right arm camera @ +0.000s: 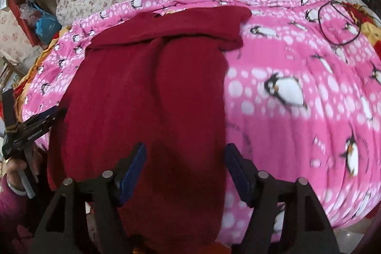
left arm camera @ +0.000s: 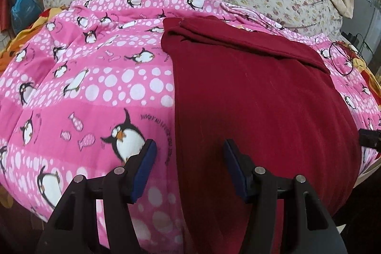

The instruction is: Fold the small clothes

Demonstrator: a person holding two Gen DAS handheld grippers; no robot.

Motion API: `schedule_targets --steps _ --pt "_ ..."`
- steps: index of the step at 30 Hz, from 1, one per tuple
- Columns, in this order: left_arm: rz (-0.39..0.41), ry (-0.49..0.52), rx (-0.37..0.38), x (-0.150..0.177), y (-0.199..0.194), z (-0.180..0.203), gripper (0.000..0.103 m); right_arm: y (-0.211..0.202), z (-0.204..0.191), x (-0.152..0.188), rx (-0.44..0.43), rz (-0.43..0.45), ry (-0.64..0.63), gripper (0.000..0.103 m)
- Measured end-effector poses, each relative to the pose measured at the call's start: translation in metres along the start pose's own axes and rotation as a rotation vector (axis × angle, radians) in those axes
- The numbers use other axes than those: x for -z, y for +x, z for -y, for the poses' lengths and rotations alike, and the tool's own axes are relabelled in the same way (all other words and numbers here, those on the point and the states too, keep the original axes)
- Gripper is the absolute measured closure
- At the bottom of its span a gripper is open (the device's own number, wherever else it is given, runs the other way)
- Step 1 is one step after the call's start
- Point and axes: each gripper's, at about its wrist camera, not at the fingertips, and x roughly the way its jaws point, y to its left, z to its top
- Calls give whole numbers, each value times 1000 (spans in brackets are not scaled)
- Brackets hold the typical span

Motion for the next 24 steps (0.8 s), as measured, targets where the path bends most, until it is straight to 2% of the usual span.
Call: schedule_targets --steps 6,8,19,22,24 --pt "-53 -104 89 22 -18 -10 54 -9 5 25 -39 -62 21 28" --pt "-65 -124 98 28 -23 -11 54 -9 6 34 -60 -83 37 28" --pt "-152 -93 125 65 -33 9 54 1 -2 77 -62 -201 -11 27" --pt "-206 -104 136 72 -28 11 54 5 -2 83 -60 -198 -6 26" --pt "-211 -108 146 78 -31 13 54 9 -2 87 -55 -210 -3 26"
